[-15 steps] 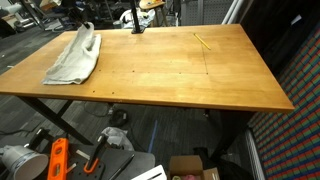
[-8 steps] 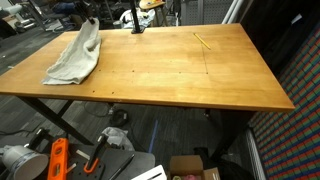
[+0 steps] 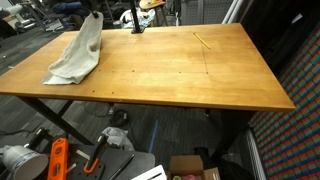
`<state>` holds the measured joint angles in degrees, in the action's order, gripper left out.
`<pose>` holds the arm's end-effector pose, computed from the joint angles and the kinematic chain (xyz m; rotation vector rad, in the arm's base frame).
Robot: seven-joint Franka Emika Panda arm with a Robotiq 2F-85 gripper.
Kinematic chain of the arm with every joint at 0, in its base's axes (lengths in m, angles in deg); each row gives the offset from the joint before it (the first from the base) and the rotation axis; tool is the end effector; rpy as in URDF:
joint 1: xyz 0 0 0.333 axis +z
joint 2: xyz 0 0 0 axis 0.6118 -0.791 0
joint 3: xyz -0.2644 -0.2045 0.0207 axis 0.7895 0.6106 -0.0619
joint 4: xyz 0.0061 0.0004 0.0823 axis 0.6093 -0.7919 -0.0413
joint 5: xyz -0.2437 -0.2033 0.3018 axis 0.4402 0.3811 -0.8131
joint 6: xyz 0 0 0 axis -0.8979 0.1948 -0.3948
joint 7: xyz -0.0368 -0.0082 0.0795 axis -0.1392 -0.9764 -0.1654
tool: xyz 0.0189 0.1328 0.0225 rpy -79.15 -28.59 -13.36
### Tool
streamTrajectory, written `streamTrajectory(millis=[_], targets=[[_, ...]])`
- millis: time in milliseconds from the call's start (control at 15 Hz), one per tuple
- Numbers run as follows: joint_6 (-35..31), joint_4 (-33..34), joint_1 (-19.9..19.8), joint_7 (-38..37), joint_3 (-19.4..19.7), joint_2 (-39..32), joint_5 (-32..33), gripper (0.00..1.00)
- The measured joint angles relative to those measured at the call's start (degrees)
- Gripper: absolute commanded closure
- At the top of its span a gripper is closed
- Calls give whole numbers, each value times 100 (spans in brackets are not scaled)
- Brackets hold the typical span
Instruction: Fold the cloth in half
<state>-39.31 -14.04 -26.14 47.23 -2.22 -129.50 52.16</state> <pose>0.8060 0.1546 0.3377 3.0160 -0.6417 0.1537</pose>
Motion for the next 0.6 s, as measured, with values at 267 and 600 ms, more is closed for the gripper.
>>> streamTrajectory(millis=[267,600], targets=[[-86,-193,-120,0,13,267,-210,95],[-227,-532,-160,61,8,557,-269,95]])
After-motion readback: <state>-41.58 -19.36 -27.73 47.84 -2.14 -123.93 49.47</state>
